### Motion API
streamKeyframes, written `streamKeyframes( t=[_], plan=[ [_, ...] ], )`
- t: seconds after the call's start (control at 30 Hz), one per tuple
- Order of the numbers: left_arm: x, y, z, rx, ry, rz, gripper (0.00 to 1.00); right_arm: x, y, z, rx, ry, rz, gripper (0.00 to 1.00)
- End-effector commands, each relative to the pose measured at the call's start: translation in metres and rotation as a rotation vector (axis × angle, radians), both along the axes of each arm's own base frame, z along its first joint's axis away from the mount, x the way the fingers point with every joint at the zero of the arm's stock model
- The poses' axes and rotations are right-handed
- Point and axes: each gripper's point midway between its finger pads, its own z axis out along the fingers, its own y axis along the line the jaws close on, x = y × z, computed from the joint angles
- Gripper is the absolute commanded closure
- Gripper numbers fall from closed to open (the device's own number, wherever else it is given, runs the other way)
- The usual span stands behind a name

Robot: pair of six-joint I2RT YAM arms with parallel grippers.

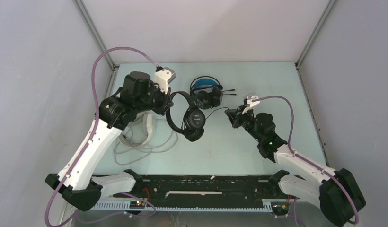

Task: Wrap the headphones
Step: Wrap the headphones cable around the headphones.

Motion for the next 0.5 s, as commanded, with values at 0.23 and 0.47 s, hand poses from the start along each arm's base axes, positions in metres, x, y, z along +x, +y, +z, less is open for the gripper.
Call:
streamKeyframes(
  t=[0.23,0.47],
  plan=[
    [0.003,-0.001,-0.015,0.128,-0.096,-0.053,1.00,-0.021,0.011,0.072,0.012,-0.055,0.113,1.00],
    [0.000,-0.007,-0.043,0.231,-0.067,-0.108,1.00,-0.019,0.015,0.091,-0.007,-0.062,0.110,1.00]
  ],
)
